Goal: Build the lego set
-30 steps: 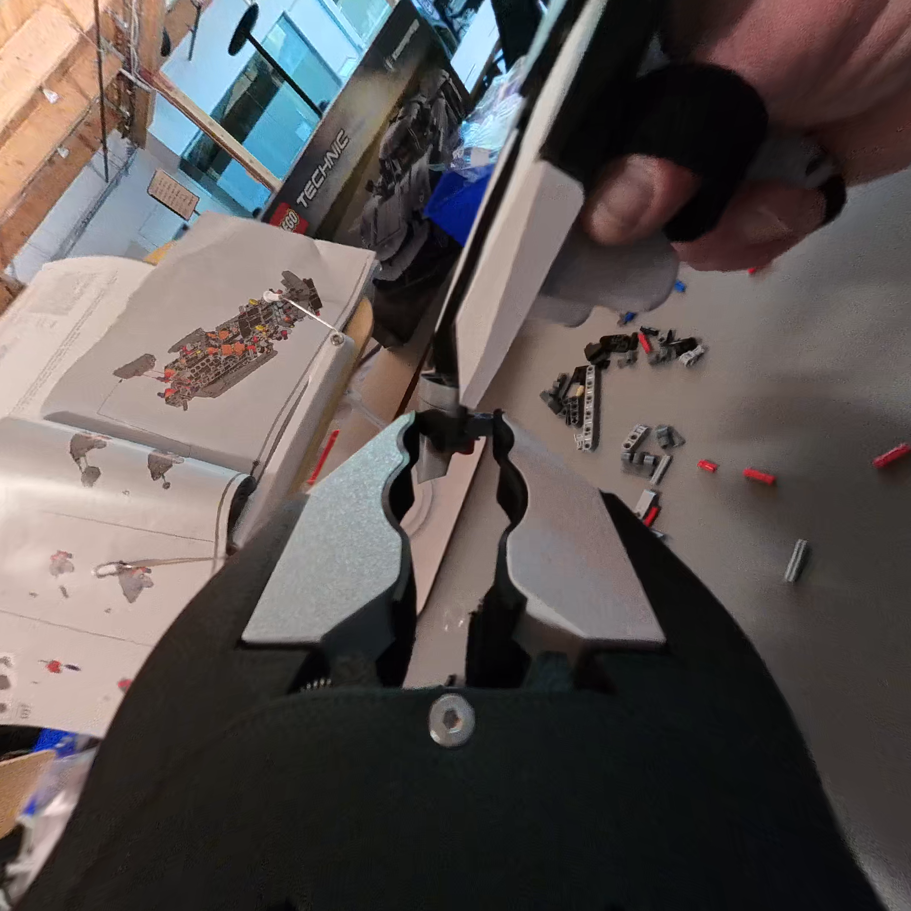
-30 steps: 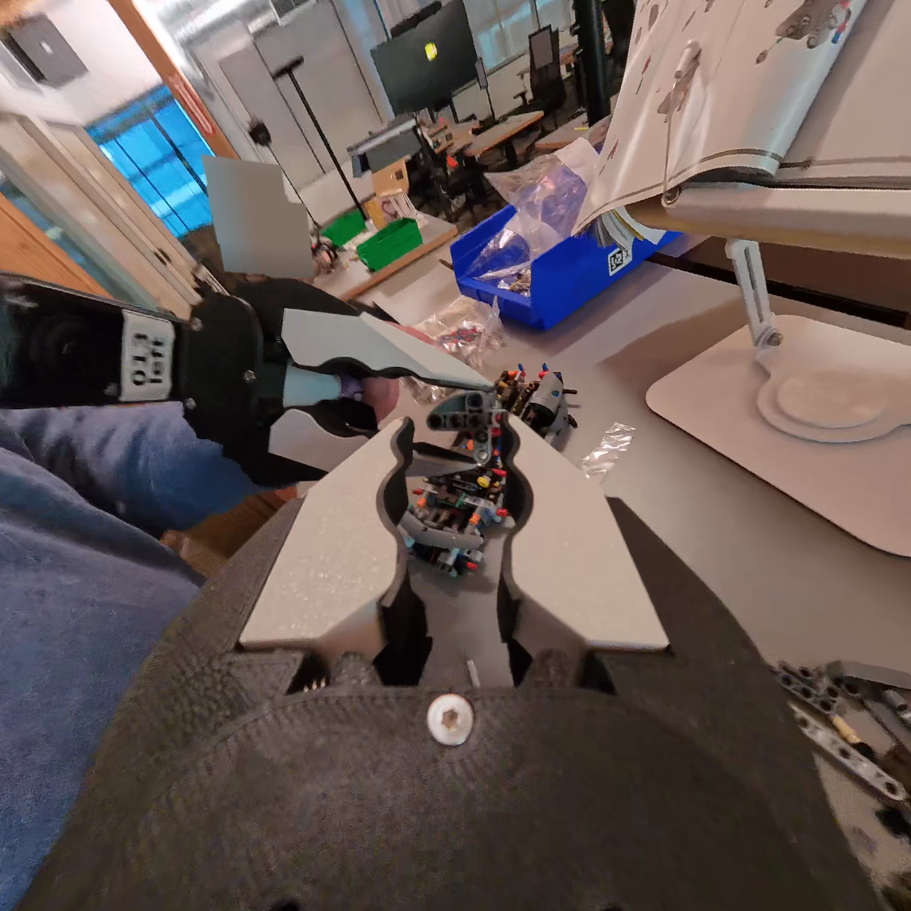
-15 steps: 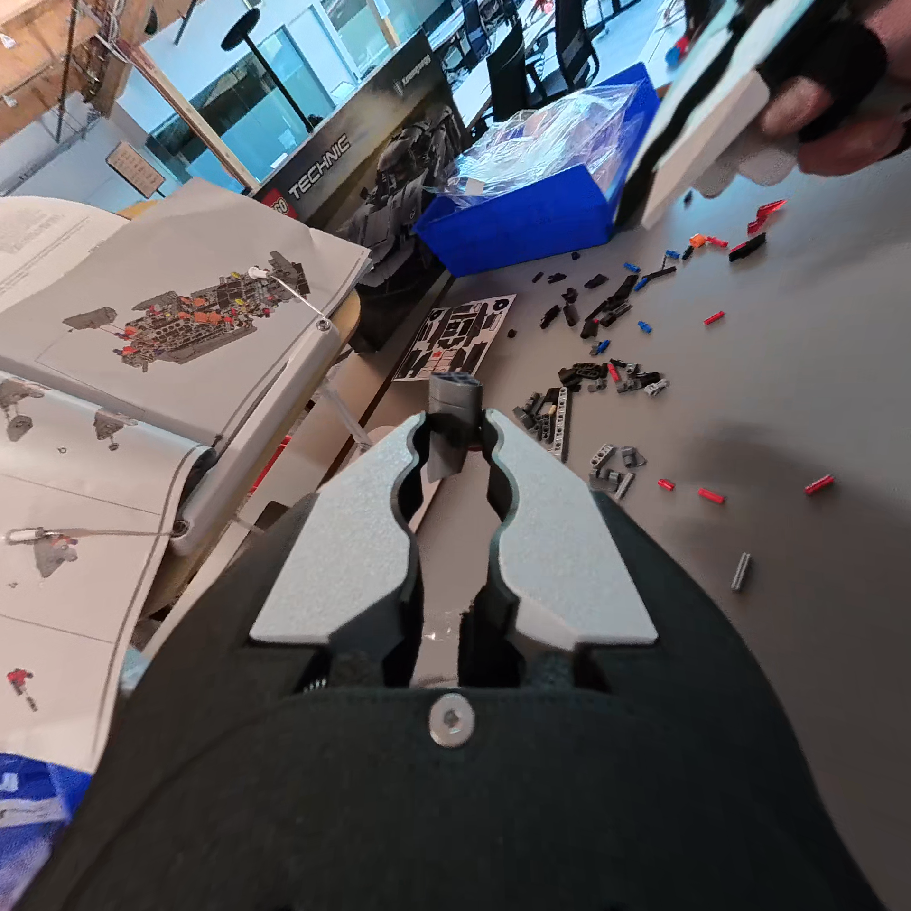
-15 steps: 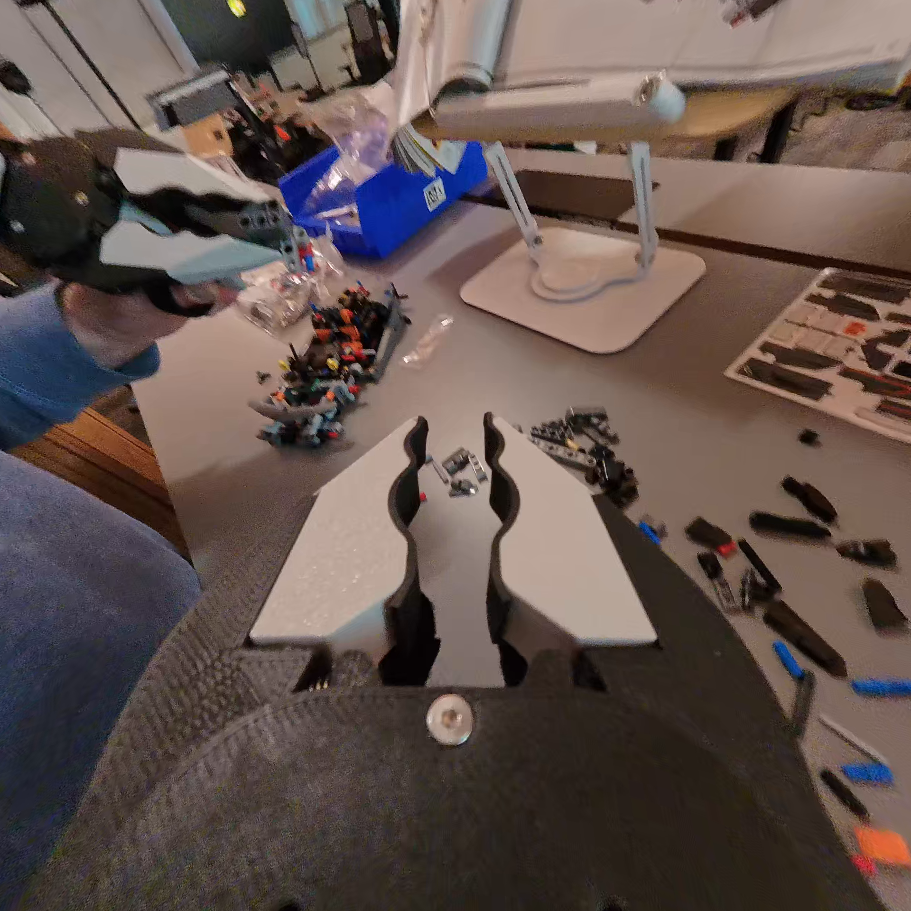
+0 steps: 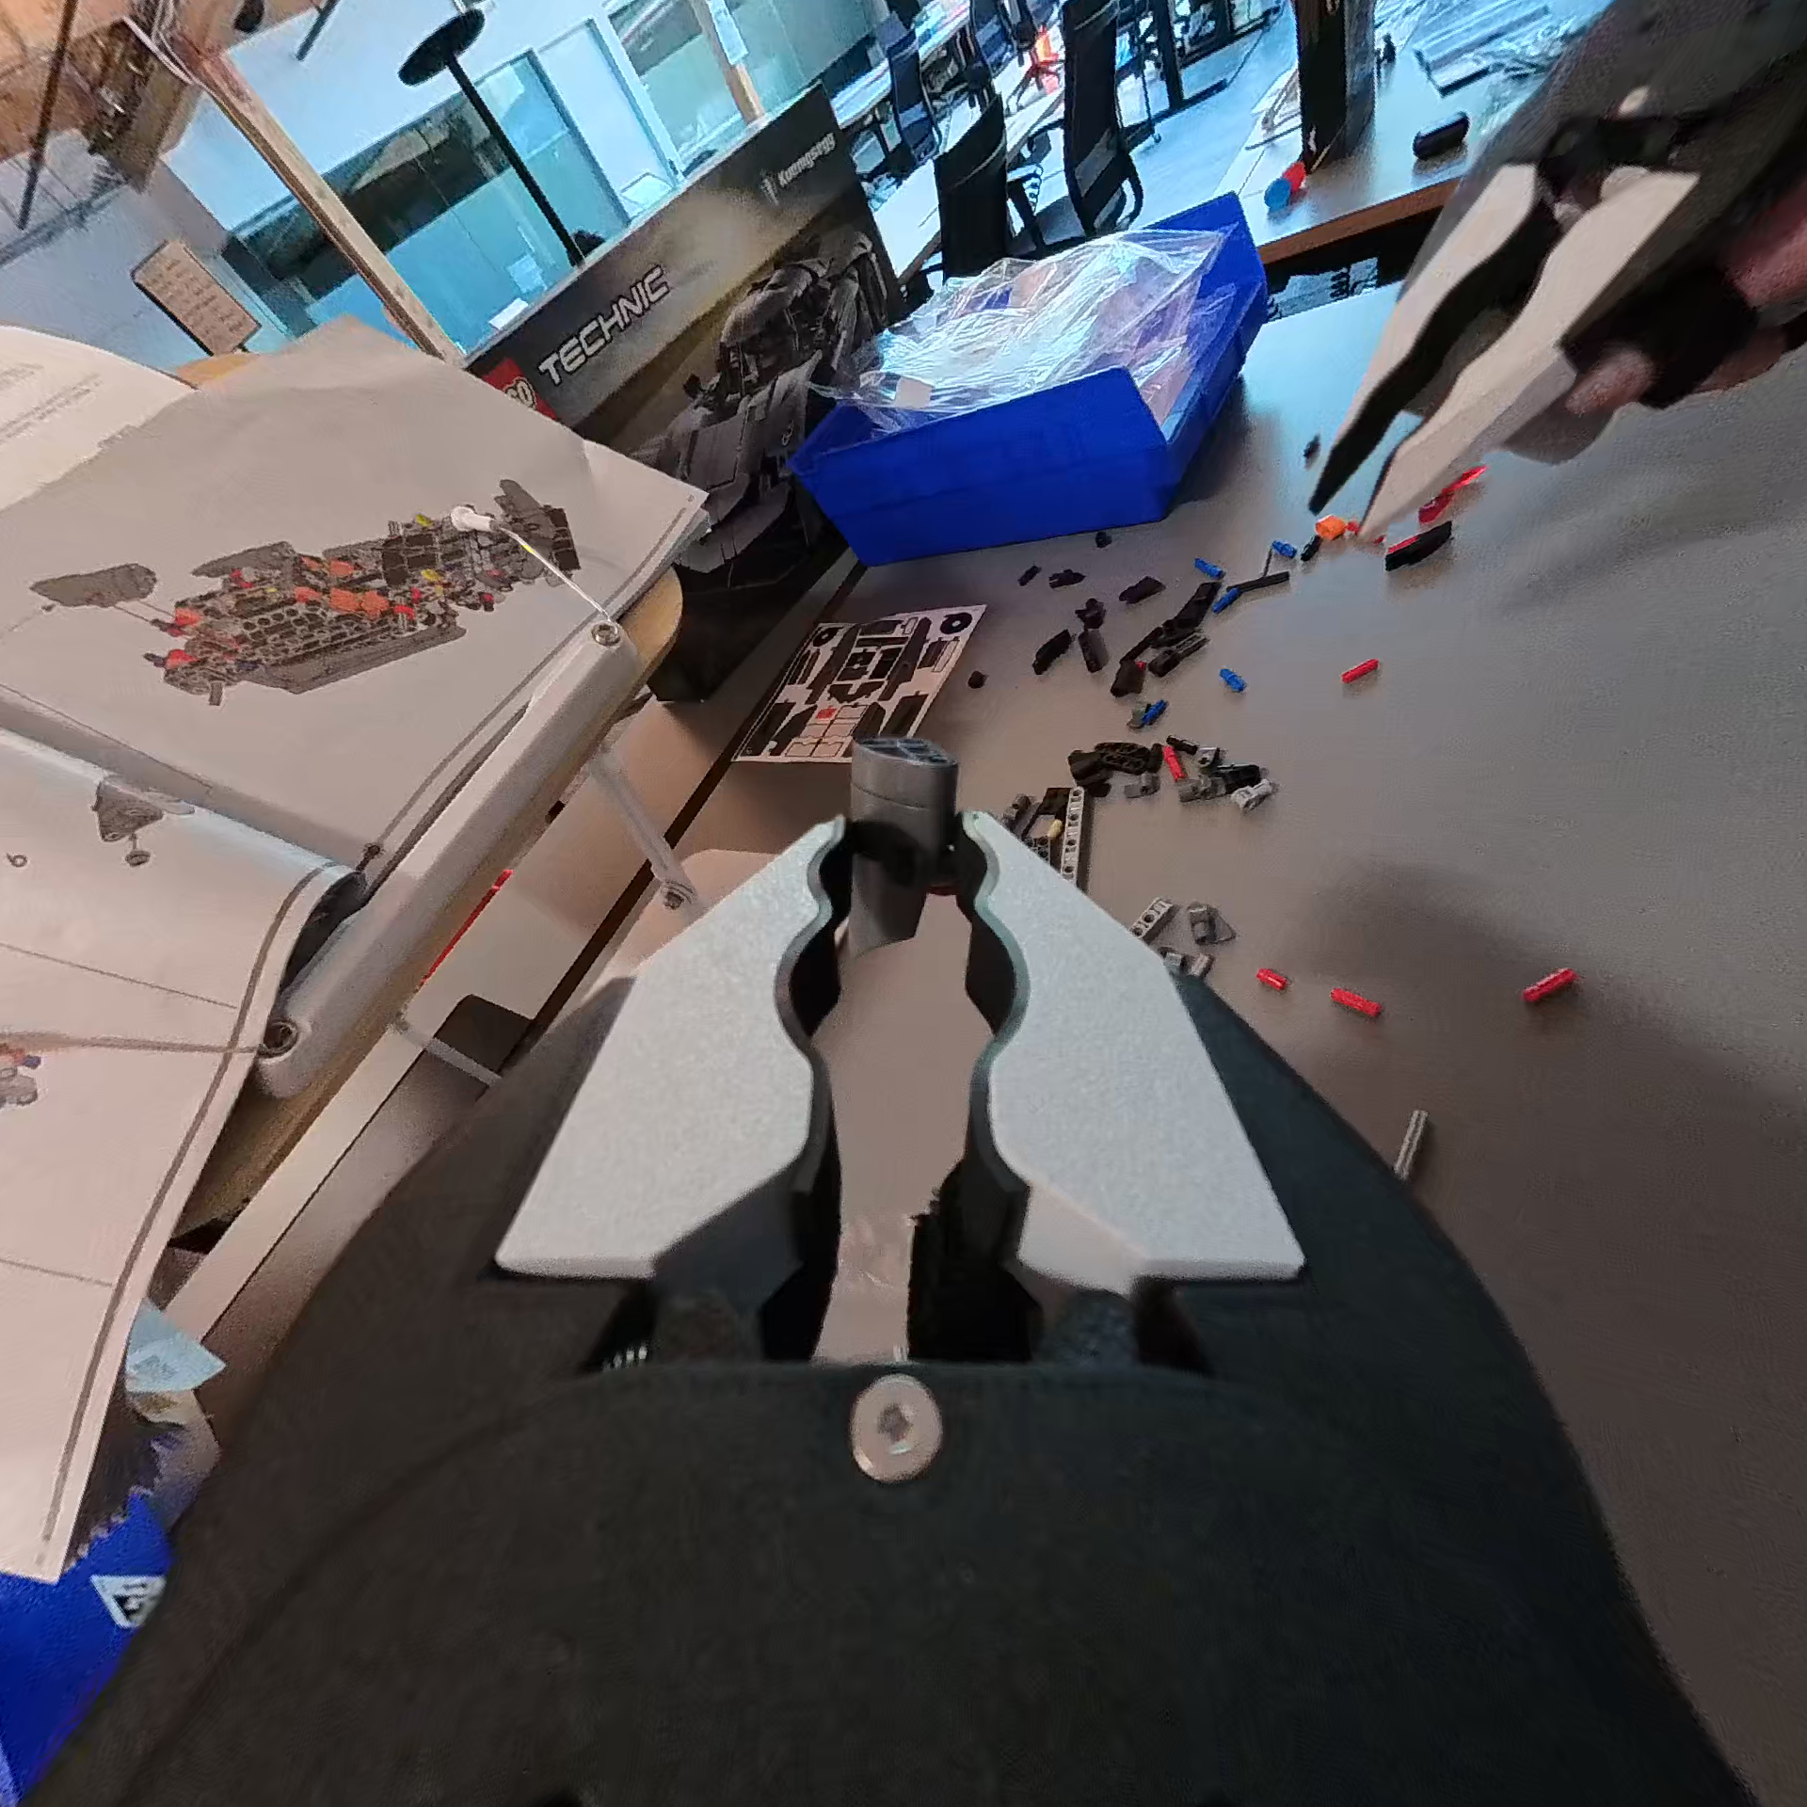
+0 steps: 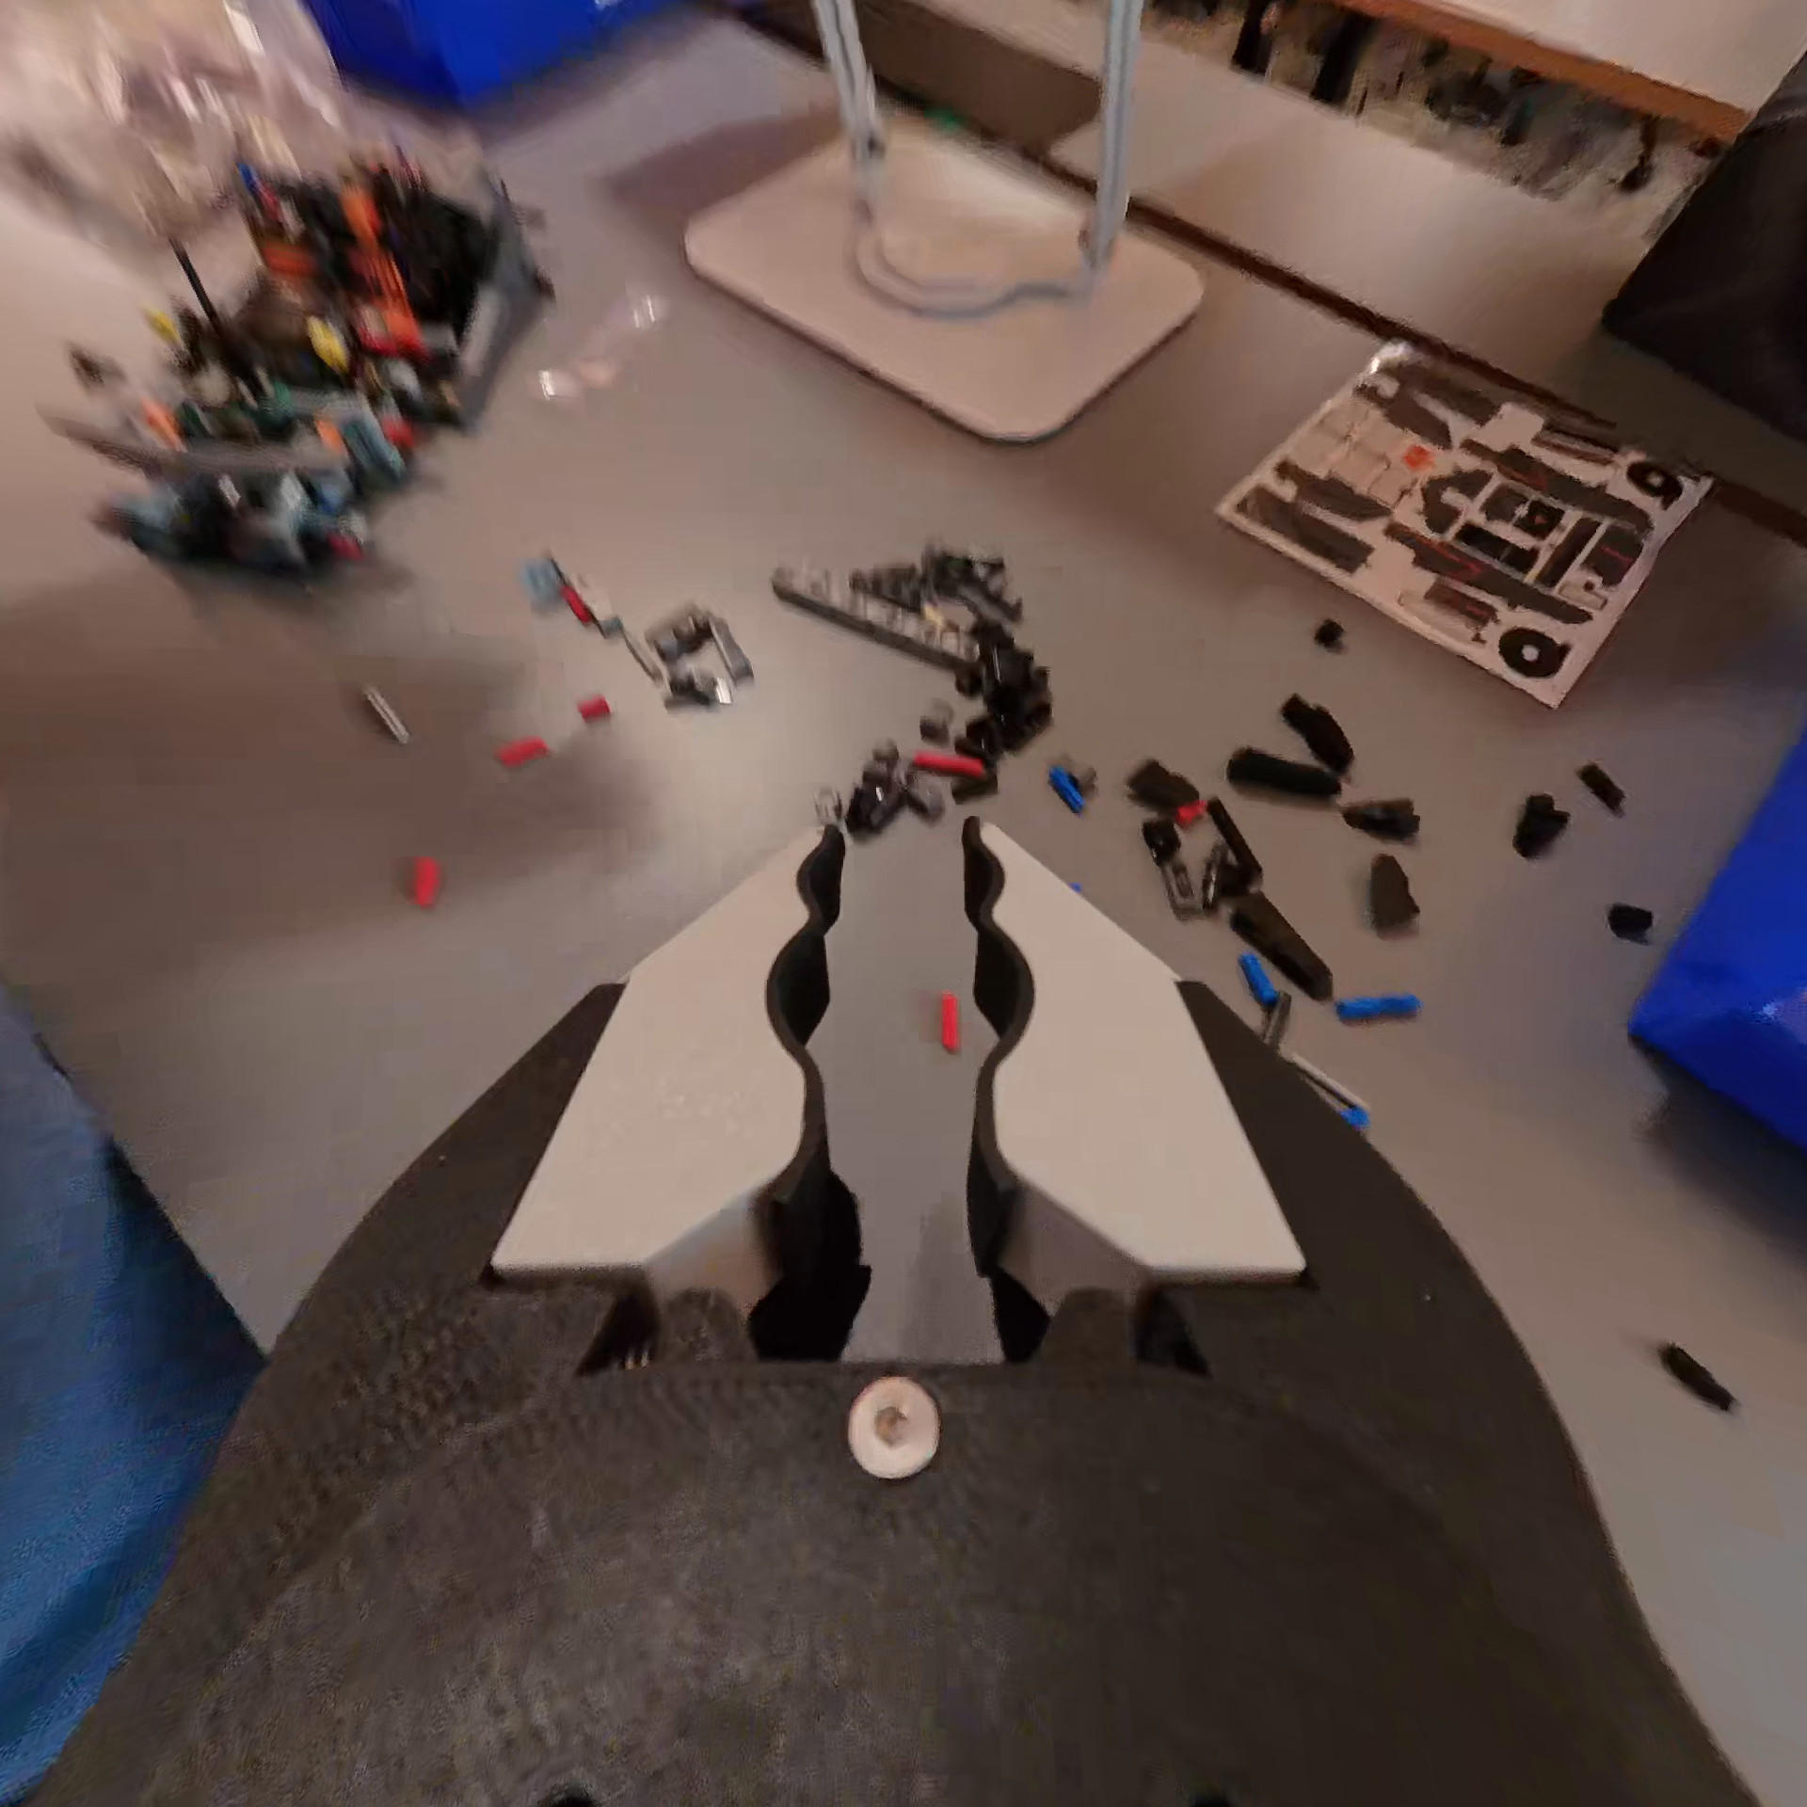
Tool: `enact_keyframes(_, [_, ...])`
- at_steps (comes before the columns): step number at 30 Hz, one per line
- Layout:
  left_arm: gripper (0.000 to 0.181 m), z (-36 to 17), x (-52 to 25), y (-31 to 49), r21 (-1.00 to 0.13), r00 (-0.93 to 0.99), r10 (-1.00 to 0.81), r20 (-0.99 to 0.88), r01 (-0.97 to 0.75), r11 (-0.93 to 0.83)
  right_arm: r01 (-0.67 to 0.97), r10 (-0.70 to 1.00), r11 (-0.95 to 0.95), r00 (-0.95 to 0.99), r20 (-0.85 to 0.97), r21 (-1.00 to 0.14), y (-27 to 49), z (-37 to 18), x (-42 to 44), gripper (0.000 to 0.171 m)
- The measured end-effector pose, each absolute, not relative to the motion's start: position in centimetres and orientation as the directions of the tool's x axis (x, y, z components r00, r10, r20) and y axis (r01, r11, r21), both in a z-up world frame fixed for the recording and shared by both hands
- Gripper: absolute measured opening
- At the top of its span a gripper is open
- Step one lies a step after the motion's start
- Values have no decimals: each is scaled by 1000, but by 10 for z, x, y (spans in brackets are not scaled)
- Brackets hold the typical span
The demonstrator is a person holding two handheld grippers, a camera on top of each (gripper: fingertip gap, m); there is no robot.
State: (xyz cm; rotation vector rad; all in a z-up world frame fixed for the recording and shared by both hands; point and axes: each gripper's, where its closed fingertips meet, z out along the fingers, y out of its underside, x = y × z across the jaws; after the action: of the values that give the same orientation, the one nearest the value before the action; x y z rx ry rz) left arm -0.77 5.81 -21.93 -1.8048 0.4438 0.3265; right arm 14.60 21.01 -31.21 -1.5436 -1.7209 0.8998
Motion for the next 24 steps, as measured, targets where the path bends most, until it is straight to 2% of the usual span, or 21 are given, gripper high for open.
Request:
enact_keyframes(5, [19, -224, -10, 56, -856, 894, -124, -431, -448, -257, 617, 985, 159, -150, 83, -770, 206, -341, 147, 16])
enact_keyframes(12, [19, -230, -5, 58, -843, 886, -130, -445, -464, -273, 629, 973, 206, -211, 90, -750, 192, -362, 127, 13])
enact_keyframes(24, [19, -232, -6, 62, -846, 891, -116, -438, -452, -282, 638, 983, 183, -139, 122, -748, 211, -375, 95, 13])
